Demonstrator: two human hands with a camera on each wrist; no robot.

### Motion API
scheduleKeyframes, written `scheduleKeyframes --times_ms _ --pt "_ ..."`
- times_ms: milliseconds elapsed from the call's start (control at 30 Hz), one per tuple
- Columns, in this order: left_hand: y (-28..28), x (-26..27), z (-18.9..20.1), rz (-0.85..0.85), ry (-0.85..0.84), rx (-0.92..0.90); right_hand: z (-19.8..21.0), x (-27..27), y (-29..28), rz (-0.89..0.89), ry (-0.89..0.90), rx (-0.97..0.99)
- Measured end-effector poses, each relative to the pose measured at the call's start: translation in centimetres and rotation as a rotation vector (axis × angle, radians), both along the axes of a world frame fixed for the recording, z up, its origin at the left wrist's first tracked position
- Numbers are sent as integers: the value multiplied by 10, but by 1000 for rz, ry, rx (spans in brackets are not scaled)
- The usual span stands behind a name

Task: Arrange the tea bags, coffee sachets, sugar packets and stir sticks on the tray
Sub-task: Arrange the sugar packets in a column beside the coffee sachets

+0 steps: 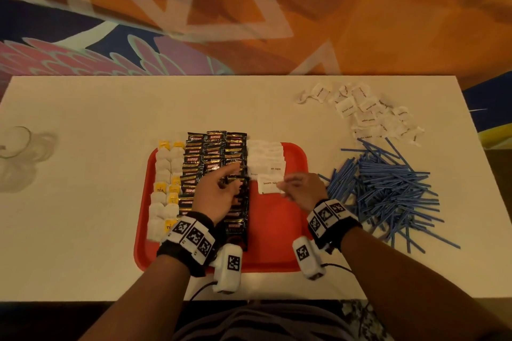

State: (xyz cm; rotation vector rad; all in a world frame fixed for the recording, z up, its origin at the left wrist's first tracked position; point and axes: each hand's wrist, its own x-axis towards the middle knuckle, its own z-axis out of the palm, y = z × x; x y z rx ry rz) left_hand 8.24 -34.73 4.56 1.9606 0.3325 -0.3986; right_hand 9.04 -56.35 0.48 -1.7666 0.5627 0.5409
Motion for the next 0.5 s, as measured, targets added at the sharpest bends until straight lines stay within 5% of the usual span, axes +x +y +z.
scheduleKeyframes --times_ms 200,500 --pt "17 -9 -8 95 42 -24 -21 17 -3 -66 1 -18" --pt "32 -16 -8 144 25 -50 -36 31 6 185 -10 -464"
